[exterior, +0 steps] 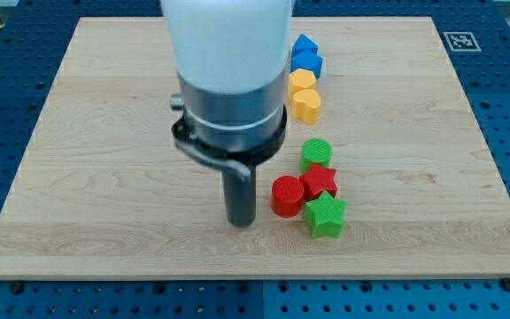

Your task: Place the red circle on the left side of the green circle

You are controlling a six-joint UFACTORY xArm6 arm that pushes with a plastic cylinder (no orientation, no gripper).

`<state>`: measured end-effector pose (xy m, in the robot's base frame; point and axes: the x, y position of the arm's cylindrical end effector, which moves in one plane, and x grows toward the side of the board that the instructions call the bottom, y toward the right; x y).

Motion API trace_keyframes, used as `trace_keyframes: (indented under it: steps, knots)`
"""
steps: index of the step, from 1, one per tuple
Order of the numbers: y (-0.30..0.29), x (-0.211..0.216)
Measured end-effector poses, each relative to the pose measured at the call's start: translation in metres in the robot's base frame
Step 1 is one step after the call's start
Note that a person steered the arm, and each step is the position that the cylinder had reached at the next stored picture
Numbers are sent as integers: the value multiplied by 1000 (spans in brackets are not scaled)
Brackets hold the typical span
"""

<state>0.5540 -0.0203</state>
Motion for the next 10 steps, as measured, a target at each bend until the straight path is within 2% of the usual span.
trace_keyframes:
  steps: [1, 2, 4, 6, 8, 10]
  knots:
    - [-13, -29]
    - [-21, -25]
    - [1, 25]
    - [48, 26]
    - [42, 1]
    - [20, -54]
